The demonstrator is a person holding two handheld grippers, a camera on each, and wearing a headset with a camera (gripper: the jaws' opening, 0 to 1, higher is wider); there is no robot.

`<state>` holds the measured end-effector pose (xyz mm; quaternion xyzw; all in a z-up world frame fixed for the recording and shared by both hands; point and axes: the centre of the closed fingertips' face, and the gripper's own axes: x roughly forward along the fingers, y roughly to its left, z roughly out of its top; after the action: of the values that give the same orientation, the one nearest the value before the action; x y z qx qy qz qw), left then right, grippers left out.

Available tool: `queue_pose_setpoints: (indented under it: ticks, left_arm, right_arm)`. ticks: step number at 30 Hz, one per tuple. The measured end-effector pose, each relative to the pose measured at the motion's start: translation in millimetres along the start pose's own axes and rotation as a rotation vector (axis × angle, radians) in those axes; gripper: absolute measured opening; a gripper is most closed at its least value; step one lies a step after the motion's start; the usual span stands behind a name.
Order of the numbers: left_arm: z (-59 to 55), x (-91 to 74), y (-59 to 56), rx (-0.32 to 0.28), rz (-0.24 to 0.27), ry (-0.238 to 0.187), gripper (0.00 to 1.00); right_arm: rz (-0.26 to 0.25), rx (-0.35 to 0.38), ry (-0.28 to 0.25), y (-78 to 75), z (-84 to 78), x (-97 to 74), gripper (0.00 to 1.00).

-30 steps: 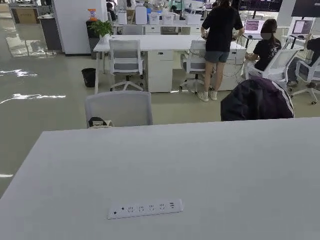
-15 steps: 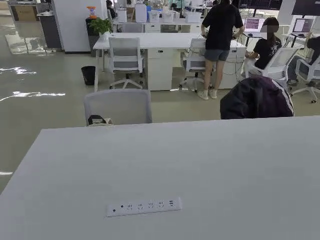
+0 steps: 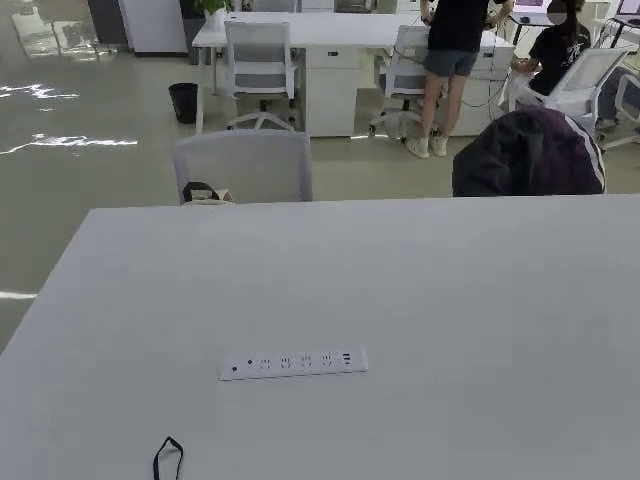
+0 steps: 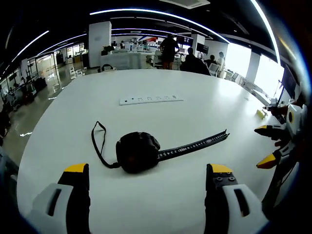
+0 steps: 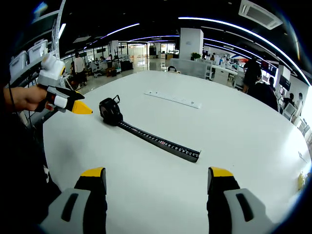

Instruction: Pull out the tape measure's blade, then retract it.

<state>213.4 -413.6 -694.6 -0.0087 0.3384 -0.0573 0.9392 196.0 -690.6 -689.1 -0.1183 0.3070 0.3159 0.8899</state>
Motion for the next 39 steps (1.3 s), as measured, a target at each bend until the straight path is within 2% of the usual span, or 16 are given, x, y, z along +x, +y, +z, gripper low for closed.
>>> queue_pose_setpoints:
  ticks: [1,2,8,13,22,27,29,35,39]
  left_arm:
    - [-0.3,4.1,2.3,0.001,0.009,0.000,0.99]
    - [-0.4,6.2,-1.5,0.002,0.013,0.004,0.99]
    - [2.6,18.1,-0.9,-0.022,0.039,-0.003,0.99]
    - [4.5,26.6,-1.0,-0.020,0.050,0.013,0.99]
    - [-6.4,46.7,13.1,-0.074,0.094,0.006,0.99]
    - [-0.4,52.1,16.0,-0.118,0.110,-0.019,0.96]
    - [-0.3,58.7,19.7,-0.125,0.119,-0.026,0.96]
    - [3.2,65.1,15.5,-0.127,0.128,-0.035,0.92]
    - [3.4,73.7,17.7,-0.130,0.140,-0.042,0.88]
  right_arm:
    - [0.005,0.000,0.004,-0.3,-0.2,1.0,0.86]
    - [0.009,0.000,0.010,-0.4,-0.8,1.7,0.86]
    - [0.032,-0.016,0.016,-4.1,-3.8,6.7,0.85]
    - [0.048,-0.036,0.010,-8.0,-3.6,9.1,0.84]
    - [0.092,-0.096,0.005,-13.5,-4.1,13.3,0.79]
    - [0.106,-0.113,0.010,-21.5,-6.4,19.0,0.77]
    - [0.122,-0.142,0.014,-23.2,-7.8,21.0,0.77]
    - [0.166,-0.206,0.024,-29.8,-9.3,27.8,0.73]
    - [0.221,-0.272,0.046,-34.3,-15.4,34.7,0.68]
